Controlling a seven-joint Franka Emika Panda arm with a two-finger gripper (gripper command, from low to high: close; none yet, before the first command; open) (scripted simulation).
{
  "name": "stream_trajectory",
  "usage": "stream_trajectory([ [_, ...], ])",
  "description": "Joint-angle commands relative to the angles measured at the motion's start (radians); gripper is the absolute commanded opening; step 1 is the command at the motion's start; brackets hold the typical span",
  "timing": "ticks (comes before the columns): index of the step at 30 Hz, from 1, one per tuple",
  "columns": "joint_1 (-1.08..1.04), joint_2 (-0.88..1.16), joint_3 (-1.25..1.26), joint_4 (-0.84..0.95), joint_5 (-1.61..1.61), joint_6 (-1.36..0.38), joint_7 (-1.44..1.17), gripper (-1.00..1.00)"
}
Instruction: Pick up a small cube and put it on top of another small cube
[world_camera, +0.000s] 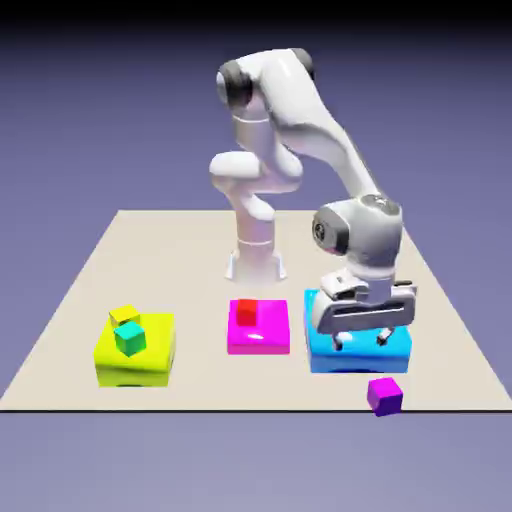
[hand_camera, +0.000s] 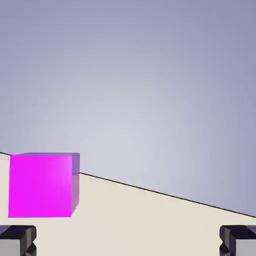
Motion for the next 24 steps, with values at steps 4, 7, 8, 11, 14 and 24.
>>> stream_trajectory([
  [4, -0.016, 0.145, 0.073, 0.112, -0.052, -0.096, 0.061, 0.00],
  [7, -0.028, 0.254, 0.128, 0.197, -0.091, -0.169, 0.106, 0.00],
  [8, -0.028, 0.258, 0.130, 0.200, -0.093, -0.172, 0.108, 0.00],
  [11, 0.001, 0.331, 0.085, 0.199, -0.139, -0.100, 0.133, 0.00],
  [14, 0.018, 0.372, 0.059, 0.198, -0.164, -0.059, 0.147, -1.00],
  [24, -0.011, 0.046, 0.001, 0.011, -0.009, -0.162, 0.016, -1.00],
])
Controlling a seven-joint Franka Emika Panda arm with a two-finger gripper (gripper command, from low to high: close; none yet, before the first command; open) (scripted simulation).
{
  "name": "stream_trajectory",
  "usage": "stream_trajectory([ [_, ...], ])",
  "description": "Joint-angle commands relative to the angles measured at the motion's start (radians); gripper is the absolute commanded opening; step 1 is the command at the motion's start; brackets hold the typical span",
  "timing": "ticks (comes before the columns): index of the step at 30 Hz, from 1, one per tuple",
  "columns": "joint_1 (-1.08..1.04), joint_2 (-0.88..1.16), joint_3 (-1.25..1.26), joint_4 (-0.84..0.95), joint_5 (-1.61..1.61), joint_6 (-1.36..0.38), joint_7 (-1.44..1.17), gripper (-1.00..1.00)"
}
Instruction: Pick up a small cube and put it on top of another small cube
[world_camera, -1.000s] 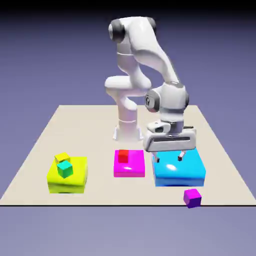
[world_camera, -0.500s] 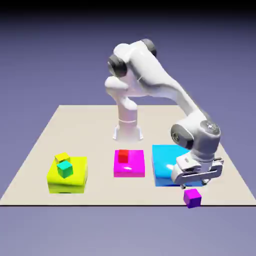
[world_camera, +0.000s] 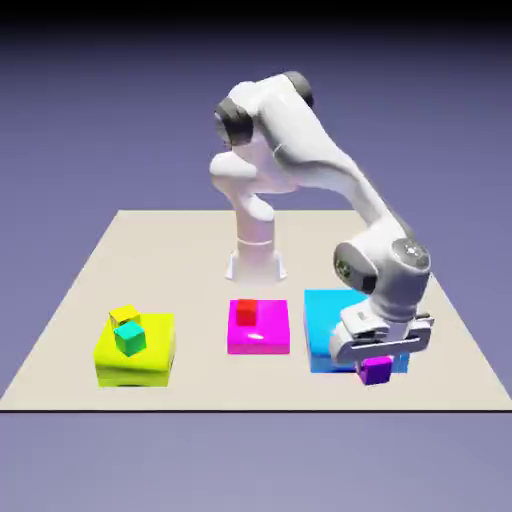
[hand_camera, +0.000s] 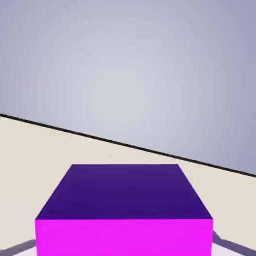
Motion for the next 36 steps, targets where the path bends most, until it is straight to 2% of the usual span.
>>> stream_trajectory([
  [1, 0.003, -0.036, -0.022, -0.032, 0.011, 0.001, -0.014, -1.00],
  [25, 0.074, -0.906, -0.548, -0.808, 0.355, 0.040, -0.388, -1.00],
  [27, 0.074, -0.909, -0.550, -0.810, 0.356, 0.040, -0.389, -1.00],
  [33, 0.075, -0.725, -0.553, -0.882, 0.358, 0.296, -0.392, -1.00],
  [34, 0.075, -0.725, -0.553, -0.882, 0.358, 0.296, -0.392, 1.00],
  [36, 0.075, -0.757, -0.552, -0.870, 0.358, 0.252, -0.392, 1.00],
])
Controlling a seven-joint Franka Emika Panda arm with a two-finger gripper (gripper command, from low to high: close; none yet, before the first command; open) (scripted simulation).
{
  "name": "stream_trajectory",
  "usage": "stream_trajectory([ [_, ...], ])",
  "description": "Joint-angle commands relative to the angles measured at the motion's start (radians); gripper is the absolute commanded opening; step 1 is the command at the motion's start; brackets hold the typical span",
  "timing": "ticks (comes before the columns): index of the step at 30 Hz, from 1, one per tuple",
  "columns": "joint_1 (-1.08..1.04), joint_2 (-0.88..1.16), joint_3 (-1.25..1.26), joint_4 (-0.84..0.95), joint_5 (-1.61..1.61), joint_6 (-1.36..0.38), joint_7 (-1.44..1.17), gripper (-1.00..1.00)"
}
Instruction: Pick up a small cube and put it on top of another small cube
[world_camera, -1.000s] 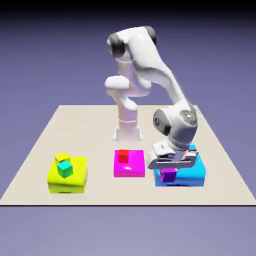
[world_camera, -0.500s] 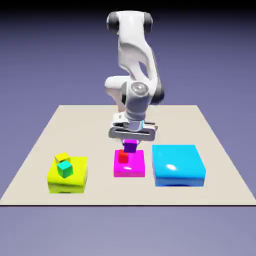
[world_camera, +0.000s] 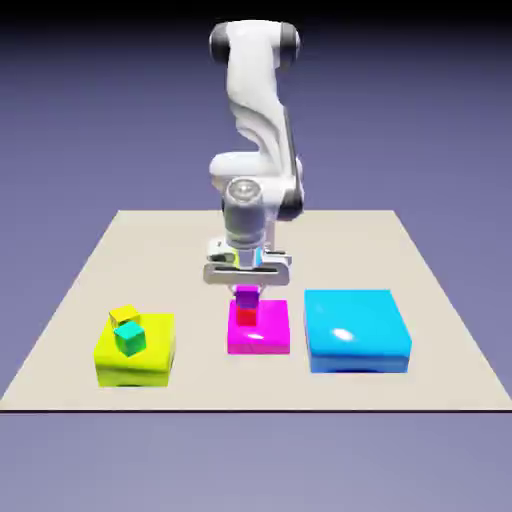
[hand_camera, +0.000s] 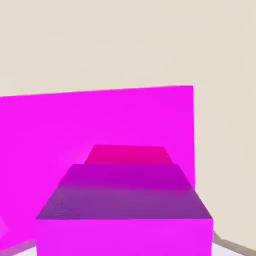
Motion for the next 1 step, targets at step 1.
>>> stream_trajectory([
  [1, 0.000, -0.031, 0.000, 0.012, 0.000, -0.044, 0.000, 1.00],
])
